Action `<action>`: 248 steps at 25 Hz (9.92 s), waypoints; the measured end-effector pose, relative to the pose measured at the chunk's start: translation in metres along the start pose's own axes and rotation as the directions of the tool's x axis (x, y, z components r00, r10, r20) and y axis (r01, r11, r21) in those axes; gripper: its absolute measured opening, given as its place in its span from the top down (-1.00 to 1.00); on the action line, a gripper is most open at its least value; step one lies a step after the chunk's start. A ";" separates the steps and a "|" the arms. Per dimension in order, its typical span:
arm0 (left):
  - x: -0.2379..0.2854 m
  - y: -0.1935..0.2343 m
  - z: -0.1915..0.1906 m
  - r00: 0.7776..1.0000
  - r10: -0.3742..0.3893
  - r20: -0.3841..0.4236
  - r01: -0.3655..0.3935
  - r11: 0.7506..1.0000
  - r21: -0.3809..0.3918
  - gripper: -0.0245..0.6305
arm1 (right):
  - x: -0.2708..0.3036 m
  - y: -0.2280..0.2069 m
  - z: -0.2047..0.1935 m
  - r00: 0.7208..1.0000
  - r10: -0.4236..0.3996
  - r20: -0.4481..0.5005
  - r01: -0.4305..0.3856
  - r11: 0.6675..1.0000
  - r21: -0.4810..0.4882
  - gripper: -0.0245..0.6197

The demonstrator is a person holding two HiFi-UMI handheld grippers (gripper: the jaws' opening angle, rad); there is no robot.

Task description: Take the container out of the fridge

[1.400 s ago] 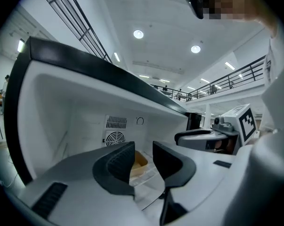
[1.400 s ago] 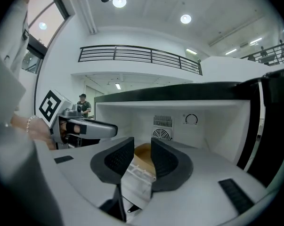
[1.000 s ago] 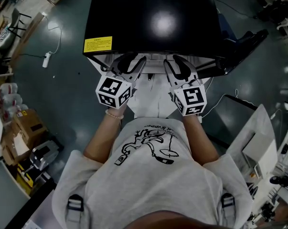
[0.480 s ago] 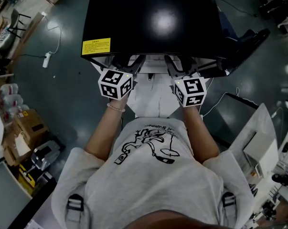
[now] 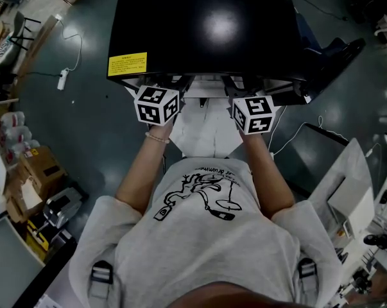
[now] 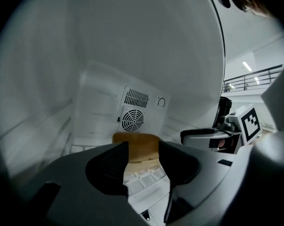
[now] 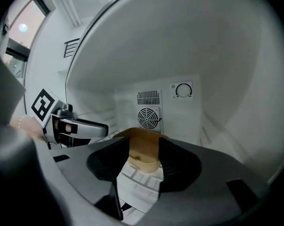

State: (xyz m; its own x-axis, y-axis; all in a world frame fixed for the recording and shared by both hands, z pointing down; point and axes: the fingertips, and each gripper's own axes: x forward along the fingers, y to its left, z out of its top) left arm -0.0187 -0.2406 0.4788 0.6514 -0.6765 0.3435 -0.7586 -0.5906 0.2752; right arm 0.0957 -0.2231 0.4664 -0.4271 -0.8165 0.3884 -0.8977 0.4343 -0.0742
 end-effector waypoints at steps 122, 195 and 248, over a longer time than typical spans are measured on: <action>-0.055 -0.042 -0.006 0.999 -0.037 -0.010 0.036 0.996 -0.082 0.15 | -0.043 0.026 0.004 0.999 0.037 0.008 -0.038 0.994 0.102 0.23; -0.125 -0.084 -0.052 1.000 -0.023 -0.015 0.022 0.994 -0.105 0.15 | -0.108 0.077 -0.038 0.994 0.096 -0.043 -0.093 0.993 0.073 0.23; -0.121 -0.088 -0.132 0.992 -0.004 -0.127 -0.012 0.993 -0.119 0.17 | -0.111 0.082 -0.118 0.980 0.112 -0.165 -0.097 0.990 0.099 0.23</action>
State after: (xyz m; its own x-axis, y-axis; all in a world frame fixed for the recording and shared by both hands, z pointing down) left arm -0.0334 -0.0486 0.5318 0.6468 -0.6129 0.4540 -0.7627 -0.5259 0.3765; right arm 0.0818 -0.0519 0.5254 -0.5013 -0.6887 0.5239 -0.8586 0.4711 -0.2023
